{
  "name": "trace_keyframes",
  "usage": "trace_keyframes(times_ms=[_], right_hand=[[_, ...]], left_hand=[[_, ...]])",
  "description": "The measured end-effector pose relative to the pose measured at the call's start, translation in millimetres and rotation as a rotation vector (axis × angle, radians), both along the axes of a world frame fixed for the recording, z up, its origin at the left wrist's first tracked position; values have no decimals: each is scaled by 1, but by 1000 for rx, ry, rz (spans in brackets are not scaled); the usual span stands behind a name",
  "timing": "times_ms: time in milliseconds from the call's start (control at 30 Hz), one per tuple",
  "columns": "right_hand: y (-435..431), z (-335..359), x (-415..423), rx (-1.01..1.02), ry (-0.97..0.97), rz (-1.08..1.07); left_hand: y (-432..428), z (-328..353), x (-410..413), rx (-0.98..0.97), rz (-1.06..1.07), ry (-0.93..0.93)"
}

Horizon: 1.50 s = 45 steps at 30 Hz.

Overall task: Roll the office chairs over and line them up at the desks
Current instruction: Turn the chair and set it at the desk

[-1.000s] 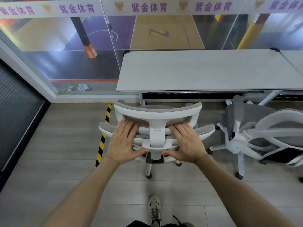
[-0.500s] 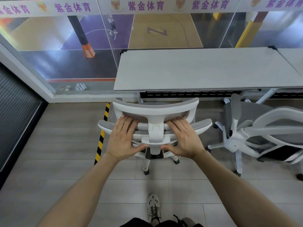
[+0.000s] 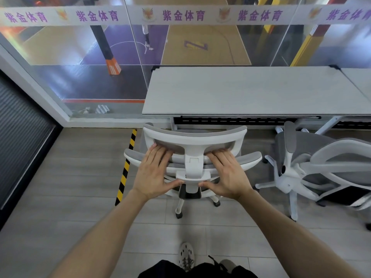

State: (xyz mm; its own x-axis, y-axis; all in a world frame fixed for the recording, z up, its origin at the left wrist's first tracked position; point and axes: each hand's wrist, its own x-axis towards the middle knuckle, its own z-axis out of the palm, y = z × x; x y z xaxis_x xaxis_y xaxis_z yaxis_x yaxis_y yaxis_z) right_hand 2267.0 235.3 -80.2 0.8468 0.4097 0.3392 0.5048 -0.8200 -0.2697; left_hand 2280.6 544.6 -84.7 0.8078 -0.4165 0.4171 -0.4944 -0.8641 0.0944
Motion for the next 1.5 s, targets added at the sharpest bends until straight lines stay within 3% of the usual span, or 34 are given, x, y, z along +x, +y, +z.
trace_keyframes(times_ms=[667,1133,1500], right_hand=[[-25,5,31,-4,37,-3],[-32,0,73,-48,3,-24],[-44,5,78,-98,21,-13]], left_hand=[[-22,10,29,117,17,96],[-34,3,69,12,10,69],[-46,6,69,64,37,88]])
